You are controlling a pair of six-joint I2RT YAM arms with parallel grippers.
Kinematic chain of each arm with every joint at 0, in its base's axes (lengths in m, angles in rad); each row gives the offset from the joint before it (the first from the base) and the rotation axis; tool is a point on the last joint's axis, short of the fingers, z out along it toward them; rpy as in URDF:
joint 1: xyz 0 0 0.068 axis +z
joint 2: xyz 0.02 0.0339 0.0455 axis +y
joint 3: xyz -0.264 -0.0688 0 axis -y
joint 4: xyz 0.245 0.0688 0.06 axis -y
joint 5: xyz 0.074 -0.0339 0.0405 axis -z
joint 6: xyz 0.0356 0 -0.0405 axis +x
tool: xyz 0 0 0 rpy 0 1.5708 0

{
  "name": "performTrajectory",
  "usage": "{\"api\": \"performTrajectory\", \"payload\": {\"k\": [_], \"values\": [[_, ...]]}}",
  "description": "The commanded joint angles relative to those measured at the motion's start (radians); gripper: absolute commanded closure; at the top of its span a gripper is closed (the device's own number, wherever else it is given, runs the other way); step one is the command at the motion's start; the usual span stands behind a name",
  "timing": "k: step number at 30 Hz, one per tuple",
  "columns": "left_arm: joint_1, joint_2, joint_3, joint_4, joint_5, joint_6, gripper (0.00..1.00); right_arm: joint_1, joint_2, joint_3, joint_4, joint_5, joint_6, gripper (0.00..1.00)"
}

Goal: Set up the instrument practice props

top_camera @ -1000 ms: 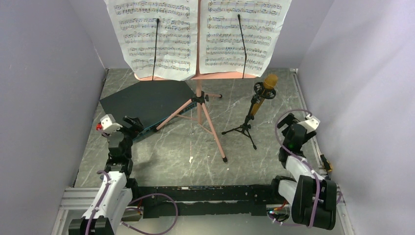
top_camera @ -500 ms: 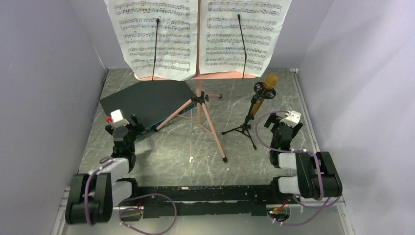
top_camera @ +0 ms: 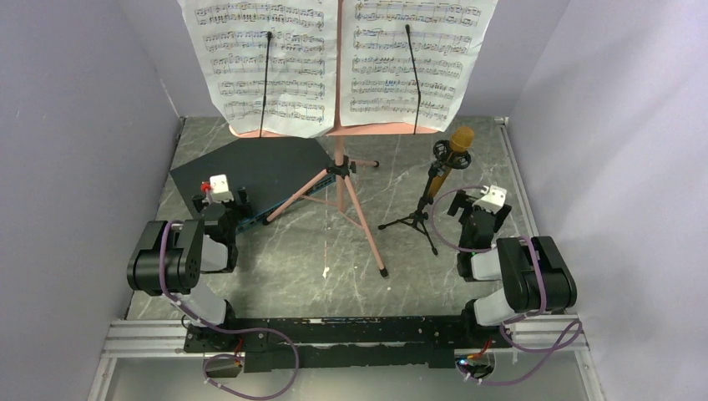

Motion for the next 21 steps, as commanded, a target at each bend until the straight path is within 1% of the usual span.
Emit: {"api": "performTrajectory", "payload": {"k": [1,2,3,4,5,6,9,11,13,21], "values": [[-0.002,0.017,0.078,-0.112,0.005,0.029,0.06,0.005,0.009,0.094,-0.079,-0.002,-0.007,0.0],[-0.003,0.001,0.098,-0.18,-0.006,0.016,0.06,0.006,0.015,0.085,-0.043,0.003,-0.013,0.0],[-0.002,-0.004,0.109,-0.2,-0.008,0.011,0.06,0.005,0.011,0.083,-0.043,0.007,-0.008,0.0],[-0.002,0.006,0.105,-0.175,-0.004,0.018,0.06,0.006,0.007,0.09,-0.069,0.01,-0.004,0.0],[-0.003,0.02,0.099,-0.134,-0.005,0.025,0.06,0.005,0.009,0.087,-0.058,0.01,-0.006,0.0],[-0.004,0.02,0.102,-0.14,-0.005,0.025,0.06,0.006,0.014,0.086,-0.047,0.008,-0.01,0.0],[0.0,0.014,0.155,-0.269,0.011,0.011,0.06,0.006,0.012,0.088,-0.056,0.008,-0.008,0.0],[0.007,0.023,0.132,-0.198,0.016,0.02,0.06,0.005,0.011,0.089,-0.06,0.008,-0.007,0.0],[0.007,0.015,0.151,-0.25,0.026,0.011,0.06,0.006,0.013,0.089,-0.053,0.008,-0.01,0.0],[0.007,0.022,0.145,-0.228,0.026,0.013,0.06,0.005,0.013,0.09,-0.057,0.008,-0.008,0.0]]}}
